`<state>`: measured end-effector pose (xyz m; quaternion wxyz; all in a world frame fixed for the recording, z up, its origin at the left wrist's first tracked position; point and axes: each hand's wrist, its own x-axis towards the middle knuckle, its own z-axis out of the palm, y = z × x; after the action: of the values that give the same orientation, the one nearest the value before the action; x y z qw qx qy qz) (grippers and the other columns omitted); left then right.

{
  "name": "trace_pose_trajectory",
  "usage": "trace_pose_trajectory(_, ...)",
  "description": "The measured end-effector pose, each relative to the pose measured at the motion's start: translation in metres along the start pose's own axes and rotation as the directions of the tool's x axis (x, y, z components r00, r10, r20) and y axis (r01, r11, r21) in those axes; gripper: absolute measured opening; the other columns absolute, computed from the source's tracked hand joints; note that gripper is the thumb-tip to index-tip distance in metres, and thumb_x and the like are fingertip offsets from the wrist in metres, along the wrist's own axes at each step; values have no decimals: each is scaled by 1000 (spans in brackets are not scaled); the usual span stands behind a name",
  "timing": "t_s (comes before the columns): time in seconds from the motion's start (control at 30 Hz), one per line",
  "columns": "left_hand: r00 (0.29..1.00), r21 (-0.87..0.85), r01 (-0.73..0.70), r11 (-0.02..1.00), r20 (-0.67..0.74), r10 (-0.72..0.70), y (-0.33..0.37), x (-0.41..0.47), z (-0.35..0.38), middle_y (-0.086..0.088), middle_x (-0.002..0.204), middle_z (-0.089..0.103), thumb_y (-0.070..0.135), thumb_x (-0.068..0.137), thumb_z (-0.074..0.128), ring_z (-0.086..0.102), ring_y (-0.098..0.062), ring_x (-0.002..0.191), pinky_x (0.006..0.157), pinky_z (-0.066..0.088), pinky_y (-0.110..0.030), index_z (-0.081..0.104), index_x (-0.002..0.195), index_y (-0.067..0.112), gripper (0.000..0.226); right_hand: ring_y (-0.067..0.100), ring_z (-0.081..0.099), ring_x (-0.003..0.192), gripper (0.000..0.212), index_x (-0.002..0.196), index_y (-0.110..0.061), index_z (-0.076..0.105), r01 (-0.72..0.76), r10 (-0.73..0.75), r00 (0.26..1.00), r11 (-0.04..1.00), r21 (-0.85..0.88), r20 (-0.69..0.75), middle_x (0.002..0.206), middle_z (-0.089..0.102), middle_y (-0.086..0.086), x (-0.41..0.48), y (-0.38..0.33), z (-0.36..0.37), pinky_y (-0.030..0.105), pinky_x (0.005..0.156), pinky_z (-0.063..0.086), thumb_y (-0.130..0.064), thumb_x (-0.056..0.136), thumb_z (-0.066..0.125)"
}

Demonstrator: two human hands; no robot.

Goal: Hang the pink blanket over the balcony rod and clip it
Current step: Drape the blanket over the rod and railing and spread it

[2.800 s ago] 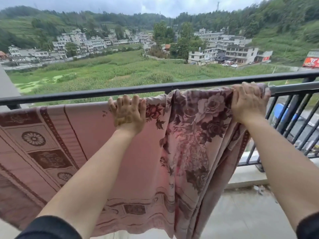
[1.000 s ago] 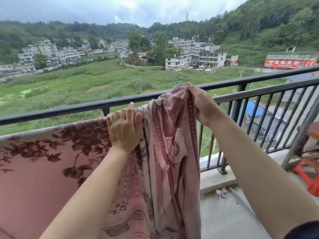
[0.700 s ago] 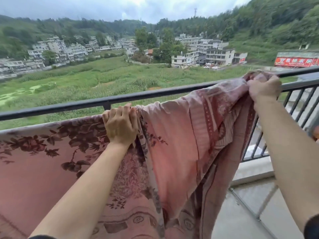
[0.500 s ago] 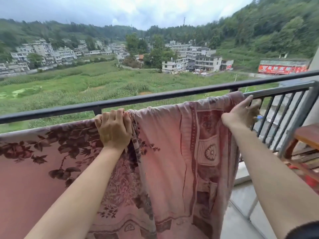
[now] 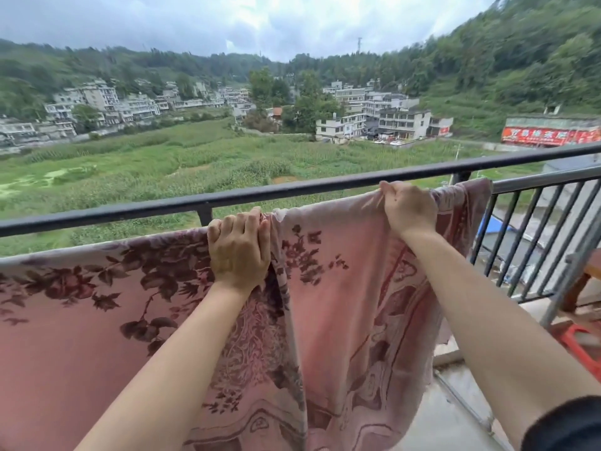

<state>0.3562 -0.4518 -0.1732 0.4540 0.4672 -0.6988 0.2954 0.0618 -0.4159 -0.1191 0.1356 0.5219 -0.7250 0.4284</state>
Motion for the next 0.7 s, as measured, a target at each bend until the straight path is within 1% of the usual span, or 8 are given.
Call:
trace_pose_trajectory(0.1,1000,-2,-16,1000,-24,16,0,0,-1,-8,96,71,34,105,34,61,-28,85,84,39,-42,67,118,8,44,42,64,101,46,101,-1,71,-145,125,986,968,-202,-110,102,71,24,19,18,-12,45,93,43,-34,104,40)
trace_pose_trajectory(0.23,998,8,-35,999,-49,35,-3,-1,-2,-9,97,71,27,103,41,61,-28,86,85,40,-42,67,118,8,34,38,57,112,32,110,-2,65,-248,211,959,948,-201,-191,114,67,22,20,19,-5,47,107,33,-24,101,44)
trace_pose_trajectory(0.3,998,12,-36,999,-56,36,-4,-1,-1,-8,96,70,25,102,43,60,-28,86,85,40,-42,67,116,9,31,31,56,115,30,120,-10,62,-64,51,985,995,-77,-164,120,65,14,4,-3,5,43,104,35,-27,102,46)
trace_pose_trajectory(0.37,998,27,-40,999,-49,42,-5,-2,1,-8,96,69,23,101,45,59,-28,86,85,40,-43,67,115,9,29,24,58,115,39,125,-16,61,261,-262,965,960,99,-13,121,67,7,-22,-37,19,40,103,37,-42,102,43)
trace_pose_trajectory(0.43,998,37,-44,998,-46,46,-5,-3,2,-9,98,68,23,101,45,59,-29,87,86,41,-44,66,115,9,29,19,57,117,41,129,-23,61,505,-531,833,844,179,155,125,66,-1,-44,-55,31,42,109,33,-48,100,46)
trace_pose_trajectory(0.47,998,35,-50,998,-47,51,-5,-3,2,-9,99,68,23,101,46,59,-29,88,86,41,-44,66,116,9,29,18,57,118,36,128,-26,62,579,-602,784,797,173,150,126,66,-5,-48,-53,36,42,110,33,-44,99,51)
trace_pose_trajectory(0.53,996,29,-77,997,-40,78,-6,-3,1,-8,100,68,24,101,45,59,-28,89,86,41,-43,65,118,9,30,18,59,116,30,125,-26,67,608,-622,782,776,170,44,124,69,-7,-47,-41,39,41,105,38,-31,96,59)
trace_pose_trajectory(0.7,991,53,-130,990,20,129,-5,-4,-3,-7,107,66,30,102,44,58,-26,92,87,39,-44,63,123,9,35,22,67,99,24,114,-25,73,469,-459,883,877,107,-101,101,76,-5,-33,-18,33,40,93,47,-25,93,61)
